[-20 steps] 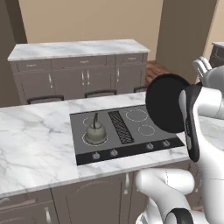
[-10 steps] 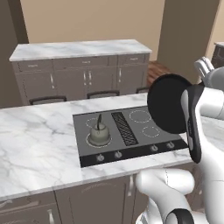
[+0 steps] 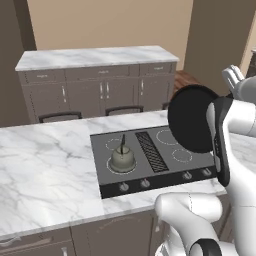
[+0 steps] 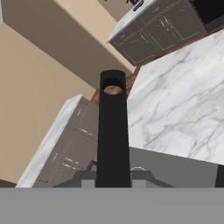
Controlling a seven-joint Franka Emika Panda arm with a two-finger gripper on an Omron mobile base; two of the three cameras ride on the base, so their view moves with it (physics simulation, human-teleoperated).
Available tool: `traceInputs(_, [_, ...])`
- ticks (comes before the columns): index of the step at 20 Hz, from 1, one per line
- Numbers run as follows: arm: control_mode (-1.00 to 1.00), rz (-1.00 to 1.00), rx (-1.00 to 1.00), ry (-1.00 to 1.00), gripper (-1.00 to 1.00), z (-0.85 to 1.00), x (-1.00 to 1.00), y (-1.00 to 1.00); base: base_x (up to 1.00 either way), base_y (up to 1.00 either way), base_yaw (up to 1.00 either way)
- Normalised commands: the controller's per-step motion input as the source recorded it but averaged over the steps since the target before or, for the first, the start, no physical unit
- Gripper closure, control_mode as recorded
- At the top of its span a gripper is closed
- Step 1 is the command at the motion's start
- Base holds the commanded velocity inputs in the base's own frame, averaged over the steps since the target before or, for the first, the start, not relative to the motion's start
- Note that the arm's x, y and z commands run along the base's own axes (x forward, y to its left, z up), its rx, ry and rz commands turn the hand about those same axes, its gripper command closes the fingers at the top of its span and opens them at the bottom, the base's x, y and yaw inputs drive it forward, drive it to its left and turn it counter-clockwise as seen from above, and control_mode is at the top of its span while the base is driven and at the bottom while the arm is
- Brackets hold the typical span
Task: Pick the pan from the cabinet and place it on the stove. Then turn on the stove burner for the pan.
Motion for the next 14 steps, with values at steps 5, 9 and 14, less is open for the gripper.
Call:
traceInputs(5, [1.0, 0.0, 0.0, 0.0, 1.0, 0.0, 0.0, 0.0, 0.35, 0.26, 0.0])
traceInputs(9, [1.0, 0.0, 0.0, 0.0, 1.0, 0.0, 0.0, 0.0, 0.22, 0.28, 0.0])
traceInputs(14, [1.0, 0.0, 0.0, 0.0, 1.0, 0.0, 0.0, 0.0, 0.05, 0.3, 0.02])
